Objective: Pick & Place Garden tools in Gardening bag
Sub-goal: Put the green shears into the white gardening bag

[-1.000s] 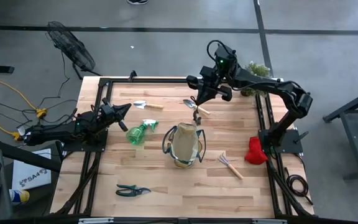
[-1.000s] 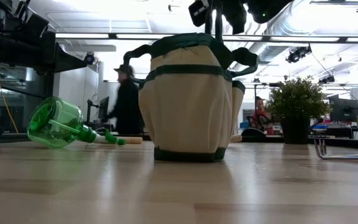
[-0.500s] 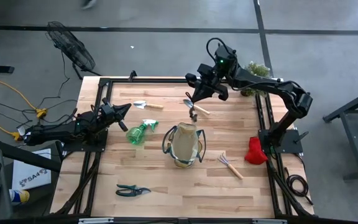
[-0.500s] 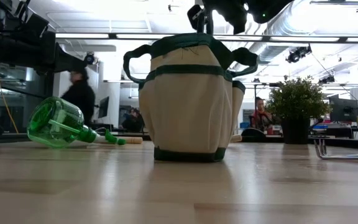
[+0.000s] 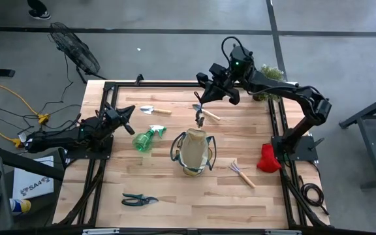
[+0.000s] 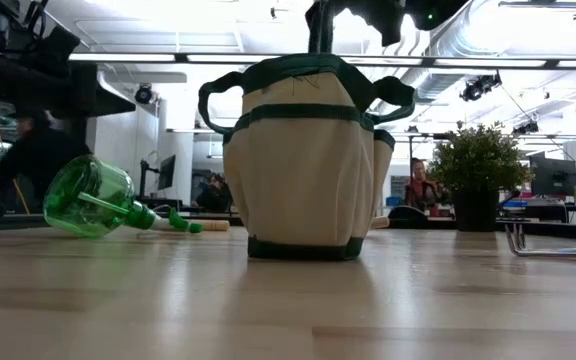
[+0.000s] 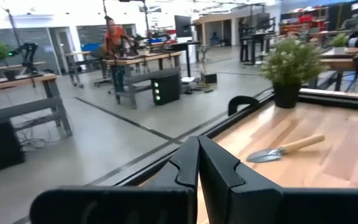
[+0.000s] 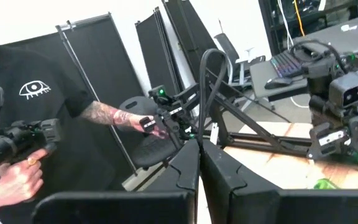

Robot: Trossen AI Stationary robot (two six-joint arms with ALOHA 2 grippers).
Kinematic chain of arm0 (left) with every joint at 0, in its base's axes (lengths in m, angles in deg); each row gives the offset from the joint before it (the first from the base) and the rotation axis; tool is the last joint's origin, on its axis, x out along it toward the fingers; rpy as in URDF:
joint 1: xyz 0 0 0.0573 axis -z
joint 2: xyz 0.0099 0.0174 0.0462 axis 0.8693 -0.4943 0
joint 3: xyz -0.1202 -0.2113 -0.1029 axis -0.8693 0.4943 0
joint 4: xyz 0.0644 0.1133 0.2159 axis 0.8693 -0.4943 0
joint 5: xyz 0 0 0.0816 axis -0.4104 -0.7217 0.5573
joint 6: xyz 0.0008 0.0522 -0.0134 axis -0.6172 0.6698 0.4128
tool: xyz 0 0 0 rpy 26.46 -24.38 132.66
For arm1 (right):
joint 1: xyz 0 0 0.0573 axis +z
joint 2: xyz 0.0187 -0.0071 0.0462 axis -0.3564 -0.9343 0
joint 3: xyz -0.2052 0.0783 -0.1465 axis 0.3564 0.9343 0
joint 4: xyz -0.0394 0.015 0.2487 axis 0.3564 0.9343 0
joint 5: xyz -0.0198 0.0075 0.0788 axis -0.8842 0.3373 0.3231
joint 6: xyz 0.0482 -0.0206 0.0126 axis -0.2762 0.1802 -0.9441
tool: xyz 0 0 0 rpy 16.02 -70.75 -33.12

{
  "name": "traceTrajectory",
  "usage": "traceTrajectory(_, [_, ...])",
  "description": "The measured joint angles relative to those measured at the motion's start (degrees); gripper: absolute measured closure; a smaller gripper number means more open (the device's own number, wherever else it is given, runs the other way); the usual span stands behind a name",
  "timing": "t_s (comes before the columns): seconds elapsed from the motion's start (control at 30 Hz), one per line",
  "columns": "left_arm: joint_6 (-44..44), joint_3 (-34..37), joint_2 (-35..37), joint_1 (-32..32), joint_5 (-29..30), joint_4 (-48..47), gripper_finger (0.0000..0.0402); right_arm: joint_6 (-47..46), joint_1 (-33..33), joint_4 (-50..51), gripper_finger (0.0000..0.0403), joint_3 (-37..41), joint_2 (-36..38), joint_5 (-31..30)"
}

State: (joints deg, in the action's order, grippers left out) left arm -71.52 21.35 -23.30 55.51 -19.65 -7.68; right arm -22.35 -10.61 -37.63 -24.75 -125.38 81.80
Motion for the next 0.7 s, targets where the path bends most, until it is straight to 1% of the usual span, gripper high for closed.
traceTrajectory(0.33, [0.0, 0.0, 0.0, 0.0, 0.0, -0.1, 0.0396, -2.0, 0.0, 0.0, 0.0399, 0.0, 2.2, -0.9])
traceTrajectory(0.43, [-0.7, 0.0, 0.0, 0.0, -1.3, 0.0, 0.0396, -3.1, 0.0, 0.1, 0.0399, 0.0, 2.2, -1.2])
traceTrajectory(0.5, [-3.5, 0.0, 0.0, 0.0, -2.0, 0.4, 0.0396, -3.2, 0.0, 0.1, 0.0399, 0.0, 2.2, -1.2])
traceTrajectory(0.6, [-12.1, 0.0, 0.0, 0.0, -3.6, 2.3, 0.0396, -3.2, 0.0, 0.1, 0.0399, 0.0, 2.2, -1.4])
traceTrajectory(0.7, [-18.0, 0.0, 0.0, 0.0, -5.7, 3.0, 0.0396, -3.2, 0.0, 0.1, 0.0399, 0.0, 2.2, -1.5])
